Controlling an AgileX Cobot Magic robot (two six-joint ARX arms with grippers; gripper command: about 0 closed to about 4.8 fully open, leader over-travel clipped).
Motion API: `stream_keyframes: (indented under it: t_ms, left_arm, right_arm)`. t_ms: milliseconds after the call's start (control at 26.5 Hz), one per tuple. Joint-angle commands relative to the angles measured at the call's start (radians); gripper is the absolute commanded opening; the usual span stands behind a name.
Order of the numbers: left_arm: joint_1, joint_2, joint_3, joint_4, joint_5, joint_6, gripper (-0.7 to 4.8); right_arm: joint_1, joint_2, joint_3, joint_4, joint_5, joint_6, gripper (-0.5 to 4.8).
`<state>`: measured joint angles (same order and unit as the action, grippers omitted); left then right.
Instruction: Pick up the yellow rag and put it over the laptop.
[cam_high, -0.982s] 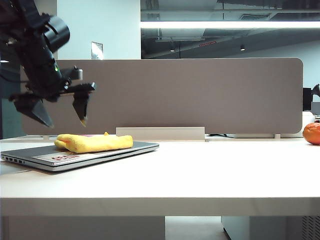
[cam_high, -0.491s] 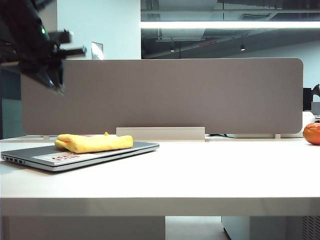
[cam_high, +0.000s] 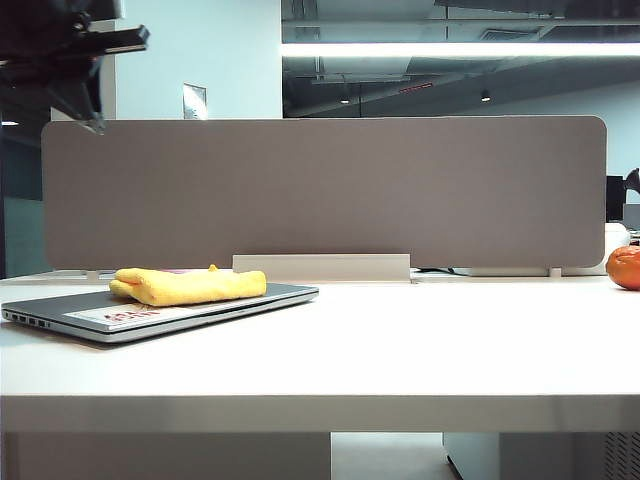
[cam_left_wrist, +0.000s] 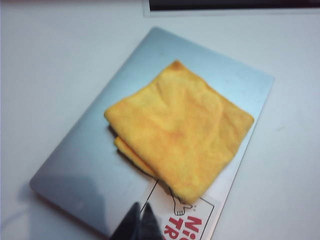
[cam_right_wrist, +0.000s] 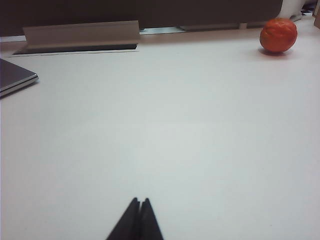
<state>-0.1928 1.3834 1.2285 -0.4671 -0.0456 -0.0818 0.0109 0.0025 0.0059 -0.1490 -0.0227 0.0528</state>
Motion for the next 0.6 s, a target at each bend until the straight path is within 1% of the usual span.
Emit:
stream_keyframes:
  t_ms: [38, 189, 264, 453, 604]
  left_arm:
    - [0.0, -0.084, -0.1, 0.076, -0.004, 0.003, -0.06]
    - [0.0, -0.203, -0.238, 0.143, -0.003, 0.005, -0.06]
    - [0.0, -0.261, -0.304, 0.171, -0.003, 0.024, -0.06]
    - [0.0, -0.4, -0.452, 0.232, -0.003, 0.023, -0.06]
    - [0.0, -0.508, -0.546, 0.246, -0.003, 0.022, -0.06]
  right_arm:
    - [-0.001, -0.001, -0.004, 0.011, 0.005, -0.009, -0.06]
    - [-0.001, -0.001, -0.004, 0.011, 0.005, -0.009, -0.06]
    - [0.0, -0.001, -0.004, 0.01, 0.005, -0.008, -0.06]
    - [0.0, -0.001, -0.004, 0.01, 0.001, -0.004, -0.06]
    - [-0.001, -0.001, -0.004, 0.011, 0.002, -0.004, -0.06]
